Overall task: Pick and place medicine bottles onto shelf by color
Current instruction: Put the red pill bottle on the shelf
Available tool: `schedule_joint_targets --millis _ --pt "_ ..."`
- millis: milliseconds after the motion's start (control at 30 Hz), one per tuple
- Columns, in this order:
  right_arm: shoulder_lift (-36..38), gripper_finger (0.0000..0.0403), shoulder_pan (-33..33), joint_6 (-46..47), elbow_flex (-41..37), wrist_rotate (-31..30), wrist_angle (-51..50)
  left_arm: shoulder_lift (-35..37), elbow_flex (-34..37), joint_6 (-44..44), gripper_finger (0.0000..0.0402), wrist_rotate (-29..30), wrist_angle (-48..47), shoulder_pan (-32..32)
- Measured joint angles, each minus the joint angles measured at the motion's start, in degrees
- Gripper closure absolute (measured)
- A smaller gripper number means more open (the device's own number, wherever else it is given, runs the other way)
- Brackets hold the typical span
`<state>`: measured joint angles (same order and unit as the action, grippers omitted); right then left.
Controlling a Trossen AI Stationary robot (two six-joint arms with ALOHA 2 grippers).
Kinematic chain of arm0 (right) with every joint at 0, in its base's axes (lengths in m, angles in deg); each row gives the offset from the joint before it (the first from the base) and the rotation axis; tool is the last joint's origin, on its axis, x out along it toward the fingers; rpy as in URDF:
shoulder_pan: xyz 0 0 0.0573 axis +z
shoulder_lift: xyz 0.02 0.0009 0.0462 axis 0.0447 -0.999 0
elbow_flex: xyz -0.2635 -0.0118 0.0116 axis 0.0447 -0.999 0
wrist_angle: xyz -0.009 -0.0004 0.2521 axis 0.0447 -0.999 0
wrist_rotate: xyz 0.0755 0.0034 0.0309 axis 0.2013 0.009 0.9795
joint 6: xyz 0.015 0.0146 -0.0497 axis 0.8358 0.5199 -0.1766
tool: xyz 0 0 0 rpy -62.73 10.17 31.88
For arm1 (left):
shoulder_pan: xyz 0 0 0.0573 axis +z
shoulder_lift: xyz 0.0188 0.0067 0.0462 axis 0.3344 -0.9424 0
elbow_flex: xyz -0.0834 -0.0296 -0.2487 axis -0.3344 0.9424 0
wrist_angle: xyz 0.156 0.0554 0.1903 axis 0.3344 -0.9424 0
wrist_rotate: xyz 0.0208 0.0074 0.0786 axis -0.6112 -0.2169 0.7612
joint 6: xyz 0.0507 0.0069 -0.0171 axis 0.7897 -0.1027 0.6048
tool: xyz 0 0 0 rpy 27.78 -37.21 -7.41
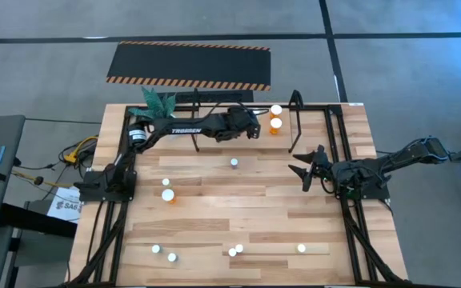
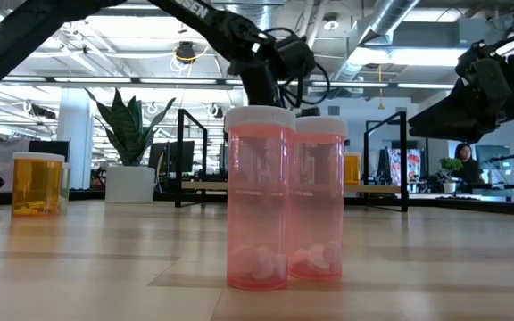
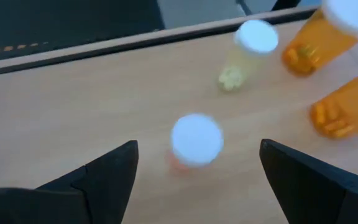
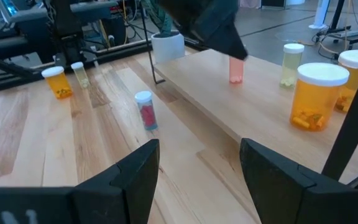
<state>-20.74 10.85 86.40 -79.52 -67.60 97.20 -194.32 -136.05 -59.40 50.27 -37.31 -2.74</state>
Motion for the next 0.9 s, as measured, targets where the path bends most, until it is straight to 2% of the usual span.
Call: schedule_joint_targets --millis 633,900 --pt "0.1 0.0159 0.0 0.0 0.0 0.0 -1.4 -2.0 0.0 2.5 0.0079 2.8 2.1 0.7" --pt "0.1 0.0159 0.0 0.0 0.0 0.0 -1.5 -2.0 0.0 2.5 0.0087 2.1 2.2 1.3"
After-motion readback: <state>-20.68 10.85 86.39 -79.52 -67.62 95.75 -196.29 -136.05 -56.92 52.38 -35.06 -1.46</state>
